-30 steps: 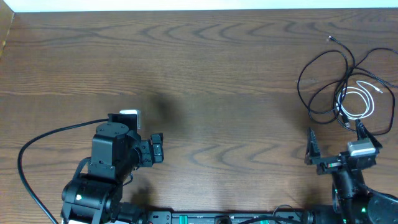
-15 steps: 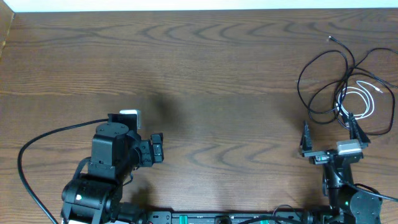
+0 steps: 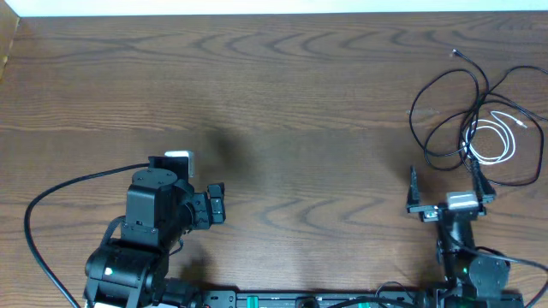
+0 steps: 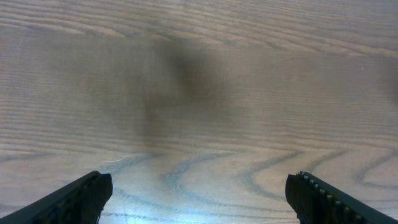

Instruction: Untangle cables

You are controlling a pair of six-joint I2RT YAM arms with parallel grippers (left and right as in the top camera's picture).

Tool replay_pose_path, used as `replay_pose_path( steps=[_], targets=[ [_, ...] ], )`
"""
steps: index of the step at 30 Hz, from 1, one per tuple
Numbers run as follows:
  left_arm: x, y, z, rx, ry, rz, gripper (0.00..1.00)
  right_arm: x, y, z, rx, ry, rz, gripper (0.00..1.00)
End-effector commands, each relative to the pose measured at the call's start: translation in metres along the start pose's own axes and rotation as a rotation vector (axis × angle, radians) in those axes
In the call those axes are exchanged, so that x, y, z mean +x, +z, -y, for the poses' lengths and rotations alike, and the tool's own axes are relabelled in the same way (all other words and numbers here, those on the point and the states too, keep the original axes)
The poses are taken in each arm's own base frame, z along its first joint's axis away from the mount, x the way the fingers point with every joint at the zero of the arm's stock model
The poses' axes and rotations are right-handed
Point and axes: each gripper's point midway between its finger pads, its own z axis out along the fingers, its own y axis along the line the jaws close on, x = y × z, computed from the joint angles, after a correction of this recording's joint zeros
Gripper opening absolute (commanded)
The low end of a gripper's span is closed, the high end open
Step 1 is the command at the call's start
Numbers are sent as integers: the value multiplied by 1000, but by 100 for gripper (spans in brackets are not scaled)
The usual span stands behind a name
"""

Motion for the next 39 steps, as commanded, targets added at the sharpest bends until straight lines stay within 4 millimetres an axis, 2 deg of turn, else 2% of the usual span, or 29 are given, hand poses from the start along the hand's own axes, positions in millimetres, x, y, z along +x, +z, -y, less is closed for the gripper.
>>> replay_pose_path(
  steps=[1,2,3,39],
  targets=[
    [1,1,0,1,-9,-4,94,27,-2,-7,-27,-17,-109,99],
    [1,1,0,1,-9,-4,94,41,-4,-12,-49,-6,-166,99],
    [1,1,0,1,-9,-5,94,45,-5,-13,-49,8,-182,99],
    [1,1,0,1,-9,-4,94,44,-4,-12,-44,14,-178,99]
  ],
)
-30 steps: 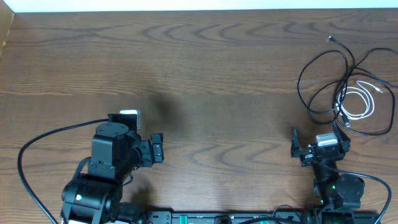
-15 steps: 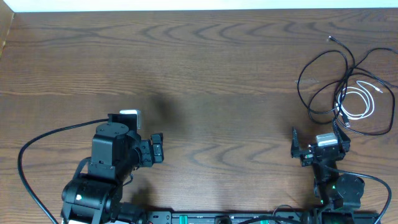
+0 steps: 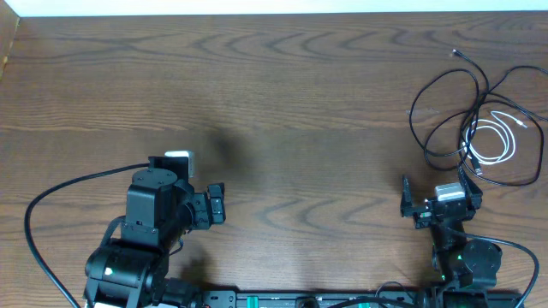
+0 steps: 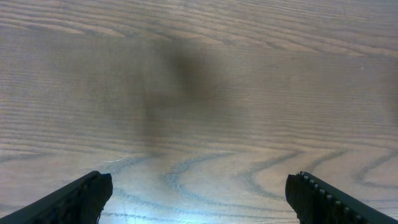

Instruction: Untangle cables

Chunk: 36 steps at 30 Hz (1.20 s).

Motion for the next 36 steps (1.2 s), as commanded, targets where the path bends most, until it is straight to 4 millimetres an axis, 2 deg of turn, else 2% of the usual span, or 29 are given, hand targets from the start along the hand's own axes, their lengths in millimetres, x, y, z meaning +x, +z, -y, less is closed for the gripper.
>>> replay_pose_path(
  steps=[1,8,11,15,19,28,36],
  targets=[
    [1,1,0,0,-9,-5,95,0,0,-2,-8,-5,3,99],
    [15,-6,-20,-75,-37,-25,95,0,0,-2,-8,-5,3,99],
    [18,-10,-22,-79,-46,-9,94,0,0,-2,-7,-5,2,99],
    [21,-13,-37,-128,-55,51,94,0,0,-2,-7,-5,2,99],
    [18,-3,-42,-123,-36,170,94,0,0,-2,-8,-5,3,99],
    [21,32,-45,-53,-39,417,94,0,0,-2,-7,-5,2,99],
    [4,38,-48,-13,-33,660,95,0,0,-2,-7,-5,2,99]
  ],
)
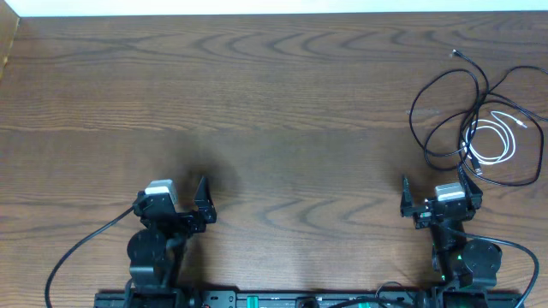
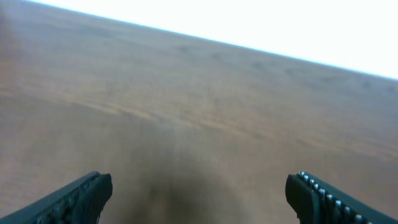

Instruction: Untangle cables

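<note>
A black cable (image 1: 445, 111) lies in loose loops at the table's right side, tangled with a coiled white cable (image 1: 494, 142). My right gripper (image 1: 435, 204) stands open just in front of the tangle, holding nothing, its right finger close to a black cable end (image 1: 473, 169). My left gripper (image 1: 171, 210) is at the near left, far from the cables. In the left wrist view the left gripper (image 2: 199, 199) is wide open over bare wood, with nothing between its fingers (image 2: 81, 198).
The wooden table (image 1: 274, 103) stretches across the whole view. Its far edge meets a white strip (image 2: 261, 25). A black supply cable (image 1: 81, 252) trails from the left arm's base. A rail (image 1: 300, 299) runs along the near edge.
My left arm has drawn back toward the near edge and sits lower and more compact. Its camera now looks across the table to the far edge instead of down. The right arm has not moved.
At first both grippers stood open, the right one just below the tangle, the left one extended over the left of the table. Then the right gripper sat slightly further left. Now the left arm is folded back at the near edge. The cables lie unchanged.
</note>
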You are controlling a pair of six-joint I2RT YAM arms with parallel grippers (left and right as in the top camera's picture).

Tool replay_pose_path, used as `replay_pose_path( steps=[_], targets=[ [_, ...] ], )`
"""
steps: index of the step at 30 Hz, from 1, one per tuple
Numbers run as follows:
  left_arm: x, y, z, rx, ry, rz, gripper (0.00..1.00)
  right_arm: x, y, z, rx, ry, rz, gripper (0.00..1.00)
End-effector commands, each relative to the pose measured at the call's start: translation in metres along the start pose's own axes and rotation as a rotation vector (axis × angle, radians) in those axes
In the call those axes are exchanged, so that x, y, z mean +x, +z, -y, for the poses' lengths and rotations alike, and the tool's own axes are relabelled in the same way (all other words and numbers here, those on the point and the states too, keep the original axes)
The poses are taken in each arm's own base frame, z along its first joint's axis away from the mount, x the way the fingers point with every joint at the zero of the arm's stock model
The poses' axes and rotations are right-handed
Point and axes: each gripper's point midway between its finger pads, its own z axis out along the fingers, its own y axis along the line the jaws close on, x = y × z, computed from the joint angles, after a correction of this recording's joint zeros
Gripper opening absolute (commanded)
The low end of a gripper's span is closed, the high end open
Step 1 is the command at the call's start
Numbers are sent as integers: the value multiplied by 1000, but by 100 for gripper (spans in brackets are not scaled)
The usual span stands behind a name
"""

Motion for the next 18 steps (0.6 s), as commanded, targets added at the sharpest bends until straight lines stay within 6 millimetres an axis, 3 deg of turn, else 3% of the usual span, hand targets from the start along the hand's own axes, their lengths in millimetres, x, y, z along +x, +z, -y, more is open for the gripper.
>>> replay_pose_path(
  steps=[1,11,15,18],
  targets=[
    [-3,2,0,22,17,74,94,0,0,-2,-8,-5,2,99],
    [-10,10,2,43,152,195,94,0,0,-2,-8,-5,2,99],
    [10,14,-2,30,163,111,95,0,0,-2,-8,-5,2,99],
    [9,13,-3,23,167,118,95,0,0,-2,-8,-5,2,99]
  ],
)
